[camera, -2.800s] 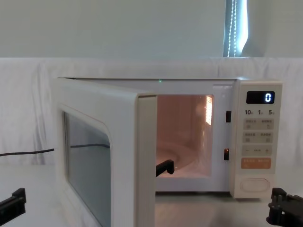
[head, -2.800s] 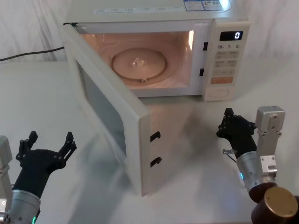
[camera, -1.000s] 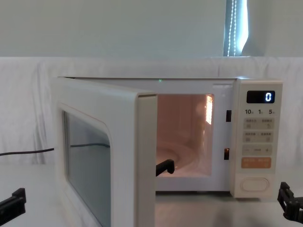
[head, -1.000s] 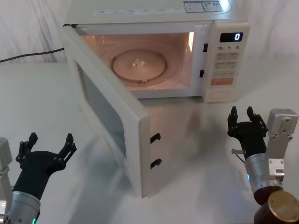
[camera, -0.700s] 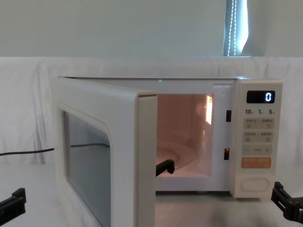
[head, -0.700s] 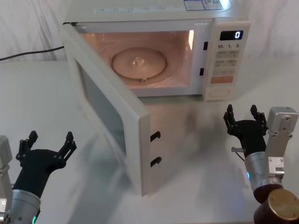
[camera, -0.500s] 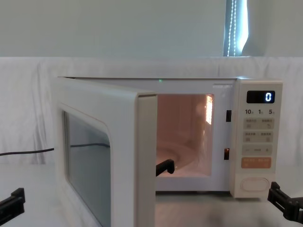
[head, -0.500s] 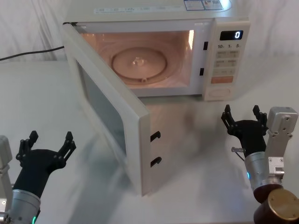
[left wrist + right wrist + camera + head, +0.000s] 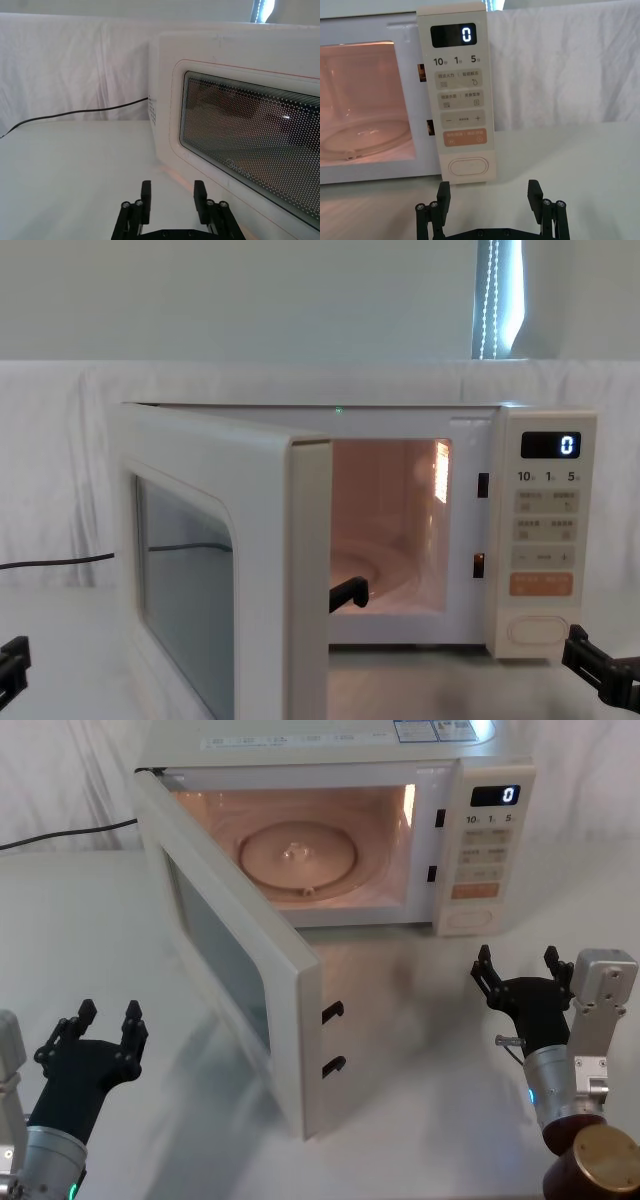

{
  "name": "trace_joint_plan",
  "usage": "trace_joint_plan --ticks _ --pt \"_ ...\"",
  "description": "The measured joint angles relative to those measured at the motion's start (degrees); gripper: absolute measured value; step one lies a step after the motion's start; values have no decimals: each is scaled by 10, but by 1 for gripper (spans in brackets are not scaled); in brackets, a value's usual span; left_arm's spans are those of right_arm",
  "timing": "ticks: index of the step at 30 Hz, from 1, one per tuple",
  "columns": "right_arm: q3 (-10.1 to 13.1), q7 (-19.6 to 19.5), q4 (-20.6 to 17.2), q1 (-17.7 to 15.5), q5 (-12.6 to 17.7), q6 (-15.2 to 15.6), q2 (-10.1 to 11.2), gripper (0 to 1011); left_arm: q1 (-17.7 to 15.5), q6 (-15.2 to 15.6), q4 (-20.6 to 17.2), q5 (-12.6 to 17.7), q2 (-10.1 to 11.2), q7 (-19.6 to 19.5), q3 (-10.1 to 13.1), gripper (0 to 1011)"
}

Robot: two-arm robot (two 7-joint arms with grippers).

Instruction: Press the button to open the microwave door with one hand; close the microwave door with the other hand.

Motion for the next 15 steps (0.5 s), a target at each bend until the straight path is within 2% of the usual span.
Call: trace_joint_plan --ticks 1,3,4,6,7,10,14,15 --pt "0 0 0 0 0 0 0 1002 0 0 0 0 0 0 0 547" --pt "0 0 0 0 0 0 0 1002 0 0 0 0 0 0 0 442" --pt "0 0 0 0 0 0 0 1002 0 0 0 0 0 0 0 442" --pt "0 0 0 0 0 0 0 1002 0 0 0 0 0 0 0 338" --pt "0 0 0 0 0 0 0 1002 0 0 0 0 0 0 0 338" --pt "0 0 0 0 0 0 0 1002 0 0 0 0 0 0 0 217" --pt "0 0 0 0 0 0 0 1002 0 0 0 0 0 0 0 139" --pt "0 0 0 0 0 0 0 1002 0 0 0 0 0 0 0 82"
